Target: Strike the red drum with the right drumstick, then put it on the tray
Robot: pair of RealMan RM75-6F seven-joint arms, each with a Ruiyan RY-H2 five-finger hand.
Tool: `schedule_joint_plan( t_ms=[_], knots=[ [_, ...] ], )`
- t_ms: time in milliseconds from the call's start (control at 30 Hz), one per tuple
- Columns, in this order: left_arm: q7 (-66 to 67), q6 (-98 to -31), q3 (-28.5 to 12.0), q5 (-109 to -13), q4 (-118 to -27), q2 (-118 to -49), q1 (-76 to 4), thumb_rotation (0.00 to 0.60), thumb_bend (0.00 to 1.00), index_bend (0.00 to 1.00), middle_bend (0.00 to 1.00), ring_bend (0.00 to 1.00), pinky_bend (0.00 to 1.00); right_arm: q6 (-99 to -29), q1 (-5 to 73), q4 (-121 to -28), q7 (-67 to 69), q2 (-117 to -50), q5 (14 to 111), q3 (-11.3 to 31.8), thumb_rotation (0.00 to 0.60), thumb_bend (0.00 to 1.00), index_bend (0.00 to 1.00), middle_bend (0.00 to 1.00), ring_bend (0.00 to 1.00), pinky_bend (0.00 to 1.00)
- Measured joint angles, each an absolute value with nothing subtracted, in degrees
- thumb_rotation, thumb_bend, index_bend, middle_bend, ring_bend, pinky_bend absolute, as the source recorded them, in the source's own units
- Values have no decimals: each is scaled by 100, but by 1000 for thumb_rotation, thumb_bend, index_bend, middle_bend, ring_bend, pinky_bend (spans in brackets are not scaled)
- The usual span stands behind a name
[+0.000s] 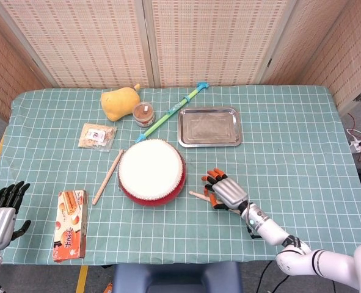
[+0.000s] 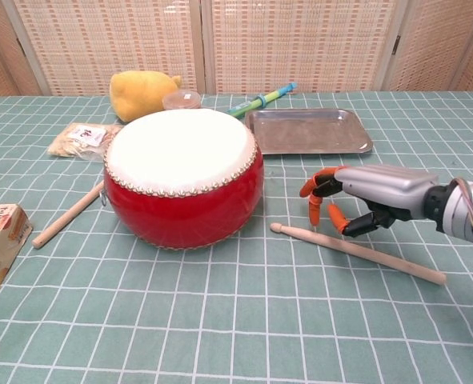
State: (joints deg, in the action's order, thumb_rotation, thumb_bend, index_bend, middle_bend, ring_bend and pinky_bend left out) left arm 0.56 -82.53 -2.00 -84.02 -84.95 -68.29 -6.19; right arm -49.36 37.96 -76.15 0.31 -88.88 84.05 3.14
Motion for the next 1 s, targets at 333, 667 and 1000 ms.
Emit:
schedule_joint_plan(
  t_ms=[333, 667, 1000],
  knots=[
    [21, -8270, -185, -8493, -8491, -6841, -639, 600, 239, 54, 27, 0, 52, -5346, 3376, -7708, -692, -8755, 8111, 168, 403, 152, 217, 105, 0, 0],
    [-52, -8290, -160, -8514, -8463, -6856, -612, 600, 240, 53, 27, 0, 53, -5364, 3257, -7422, -809, -8921, 7972, 103, 402, 152, 225, 105, 0, 0],
    [-76, -8266, -154, -8520, -8425, -6877, -619, 600, 240, 54, 28, 0, 51, -5331, 3233, -7052, -900, -9025, 7837, 153, 403, 151, 252, 105, 0, 0]
  ],
)
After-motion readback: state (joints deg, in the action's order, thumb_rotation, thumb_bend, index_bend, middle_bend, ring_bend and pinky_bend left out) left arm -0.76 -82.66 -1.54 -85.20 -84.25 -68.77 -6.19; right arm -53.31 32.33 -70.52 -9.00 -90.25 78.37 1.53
